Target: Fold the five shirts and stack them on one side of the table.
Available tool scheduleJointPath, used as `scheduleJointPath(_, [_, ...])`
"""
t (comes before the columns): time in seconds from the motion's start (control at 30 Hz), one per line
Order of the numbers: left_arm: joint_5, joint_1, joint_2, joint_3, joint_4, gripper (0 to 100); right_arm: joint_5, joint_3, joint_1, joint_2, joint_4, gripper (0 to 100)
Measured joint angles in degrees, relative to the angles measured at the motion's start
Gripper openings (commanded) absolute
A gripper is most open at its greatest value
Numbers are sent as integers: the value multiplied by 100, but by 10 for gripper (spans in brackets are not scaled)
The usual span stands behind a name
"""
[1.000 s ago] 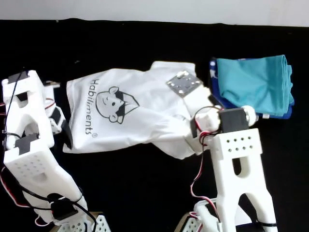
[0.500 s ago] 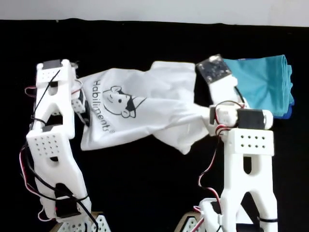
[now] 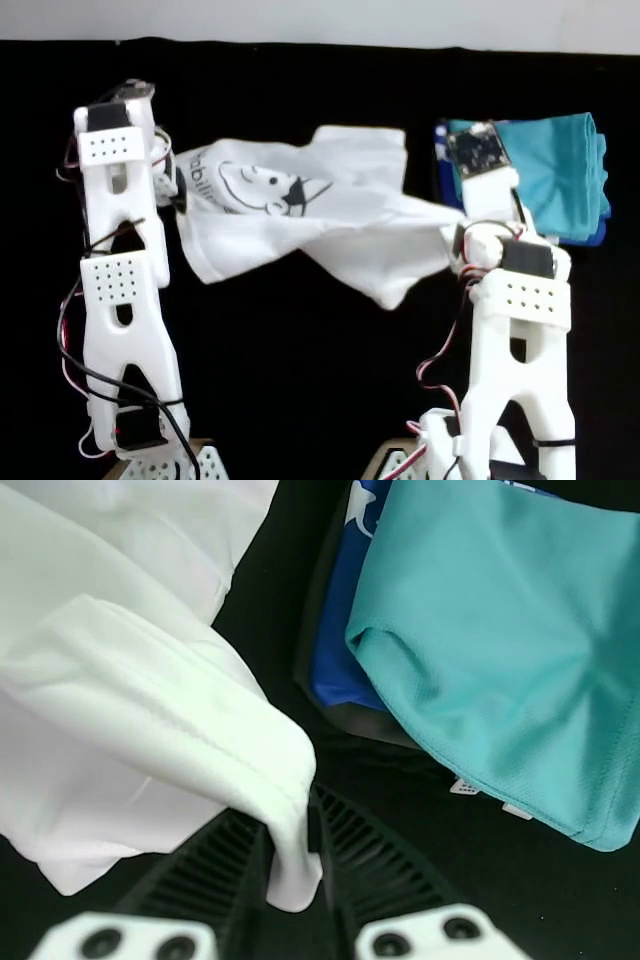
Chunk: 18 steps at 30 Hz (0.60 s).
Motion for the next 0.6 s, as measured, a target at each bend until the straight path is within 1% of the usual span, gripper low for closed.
scheduleJointPath(0.13, [0,-9,-185,105,70,185,0,0,0,0,-18,5])
scheduleJointPath(0.27, [0,-9,-1116,923,97,185,0,9,-26,0,-18,5])
scheduleJointPath(0.37, [0,62,-2136,2048,105,185,0,9,-193,0,-18,5])
scheduleJointPath(0.43, [-9,220,-2901,3024,105,185,0,9,-273,0,-18,5])
scheduleJointPath(0.53, [-9,642,-3956,4563,97,185,0,9,-387,0,-18,5])
scheduleJointPath(0.6, [-9,949,-4396,5486,0,185,0,9,-404,0,-18,5])
